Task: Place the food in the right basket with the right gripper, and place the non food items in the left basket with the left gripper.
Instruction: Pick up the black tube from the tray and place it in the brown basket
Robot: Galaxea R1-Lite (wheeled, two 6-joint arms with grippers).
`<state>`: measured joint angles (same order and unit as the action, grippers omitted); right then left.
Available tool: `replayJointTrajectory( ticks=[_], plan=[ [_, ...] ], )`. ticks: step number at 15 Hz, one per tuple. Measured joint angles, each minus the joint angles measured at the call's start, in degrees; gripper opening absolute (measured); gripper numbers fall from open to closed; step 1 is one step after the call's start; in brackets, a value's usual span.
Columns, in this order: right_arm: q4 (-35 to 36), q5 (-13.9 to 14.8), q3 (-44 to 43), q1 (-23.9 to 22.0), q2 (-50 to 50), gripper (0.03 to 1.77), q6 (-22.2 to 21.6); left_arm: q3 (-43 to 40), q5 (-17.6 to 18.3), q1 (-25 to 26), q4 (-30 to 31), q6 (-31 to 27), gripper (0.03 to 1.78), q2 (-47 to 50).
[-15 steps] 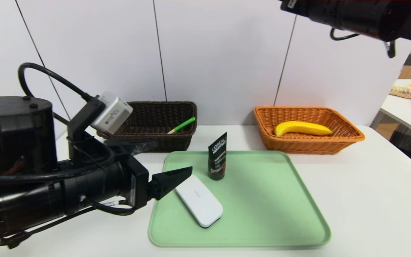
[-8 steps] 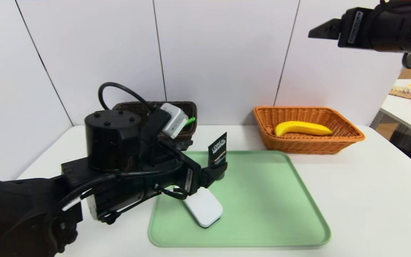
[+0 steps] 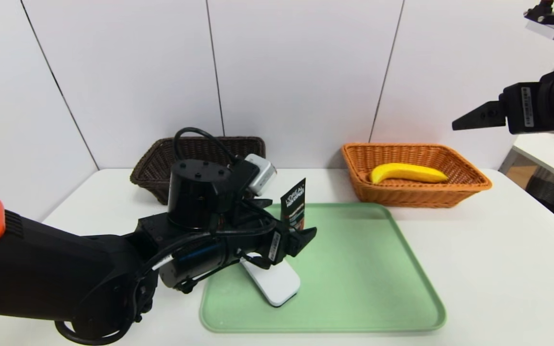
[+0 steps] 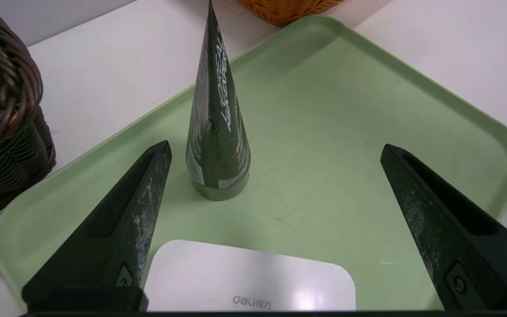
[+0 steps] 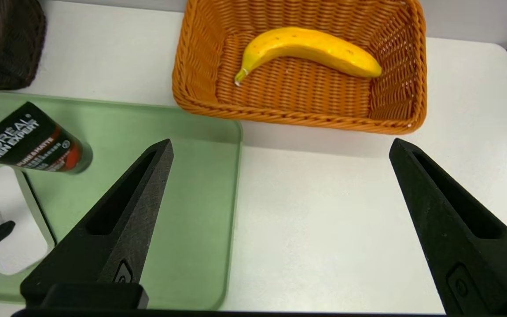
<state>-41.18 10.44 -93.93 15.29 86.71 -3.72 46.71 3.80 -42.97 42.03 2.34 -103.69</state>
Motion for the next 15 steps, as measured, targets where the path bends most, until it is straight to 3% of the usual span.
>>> replayJointTrajectory(
  ticks=[15],
  plan=[
    [-0.3,-0.1,11.2,-2.3,-5.4,1.69,-0.5,13.8,-1.5,0.1,0.2,0.2,1.69,-15.0]
  ],
)
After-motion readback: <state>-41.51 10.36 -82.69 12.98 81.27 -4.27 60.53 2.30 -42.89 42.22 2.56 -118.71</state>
